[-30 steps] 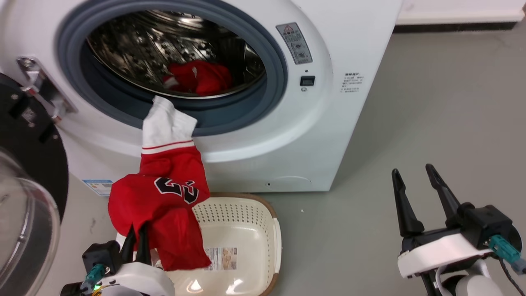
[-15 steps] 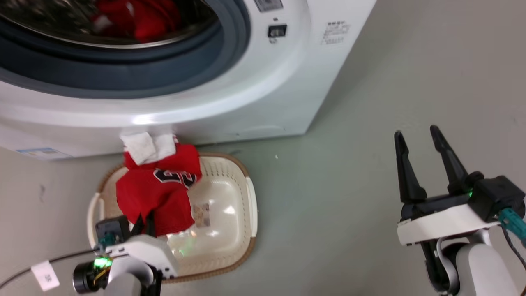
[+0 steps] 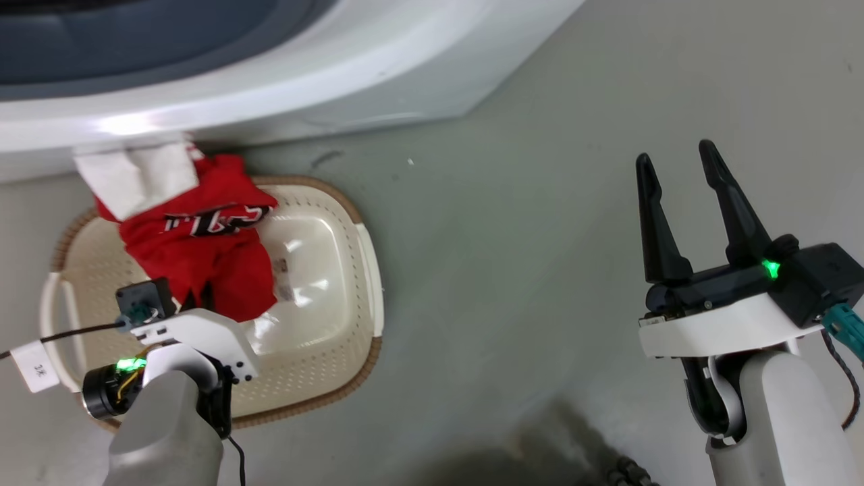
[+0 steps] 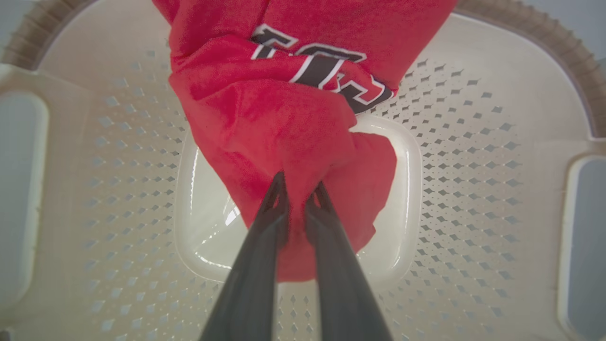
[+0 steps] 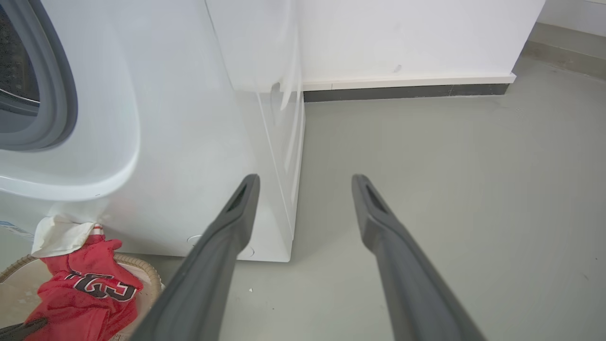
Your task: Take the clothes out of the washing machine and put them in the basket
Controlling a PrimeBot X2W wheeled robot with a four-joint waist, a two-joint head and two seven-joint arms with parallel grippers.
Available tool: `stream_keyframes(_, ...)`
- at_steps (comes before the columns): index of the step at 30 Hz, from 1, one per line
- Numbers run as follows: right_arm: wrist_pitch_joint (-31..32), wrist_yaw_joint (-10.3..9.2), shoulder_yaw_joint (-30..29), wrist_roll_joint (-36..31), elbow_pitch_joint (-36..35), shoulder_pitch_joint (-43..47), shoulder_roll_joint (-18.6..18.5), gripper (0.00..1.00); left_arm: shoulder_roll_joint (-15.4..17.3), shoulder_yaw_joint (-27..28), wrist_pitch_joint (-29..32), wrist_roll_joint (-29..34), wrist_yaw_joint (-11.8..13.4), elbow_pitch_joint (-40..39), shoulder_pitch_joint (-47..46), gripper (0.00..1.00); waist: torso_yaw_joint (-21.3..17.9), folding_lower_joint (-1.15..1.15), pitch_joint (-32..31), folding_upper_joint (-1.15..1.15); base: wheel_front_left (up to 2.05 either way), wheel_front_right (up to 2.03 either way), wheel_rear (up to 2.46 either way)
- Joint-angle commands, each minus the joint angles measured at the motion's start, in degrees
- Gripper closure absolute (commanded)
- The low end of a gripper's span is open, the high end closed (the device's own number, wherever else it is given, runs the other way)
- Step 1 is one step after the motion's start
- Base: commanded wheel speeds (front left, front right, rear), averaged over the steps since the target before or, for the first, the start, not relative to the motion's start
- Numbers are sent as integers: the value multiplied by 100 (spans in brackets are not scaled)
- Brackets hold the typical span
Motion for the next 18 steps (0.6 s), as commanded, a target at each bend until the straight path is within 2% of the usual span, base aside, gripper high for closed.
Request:
stream_keyframes(1, -45, -4, 30, 35, -21, -115, 3, 0, 46, 45, -34, -37, 32, 101, -126, 100, -200, -1, 382, 0, 0, 0, 0)
stream_keyframes(10, -127, -4, 85, 69, 21, -238, 2, 0, 124, 157, -32, -151, 66, 741, -510, 100, -331, -1, 818, 0, 0, 0, 0)
stream_keyframes(11, -137, -5, 86, 64, 32, -242, 2, 0, 116, 172, -29, -163, 65, 781, -534, 65, -328, -1, 828, 0, 0, 0, 0)
stream_keyframes(12, -142, -4, 95, 57, 40, -259, 2, 0, 112, 176, -29, -168, 61, 812, -561, 0, -324, -1, 834, 0, 0, 0, 0)
stream_keyframes(18, -173, -4, 132, -12, 150, -270, 2, 0, 26, 202, -30, -194, 9, 748, -458, 0, -181, -1, 511, 0, 0, 0, 0)
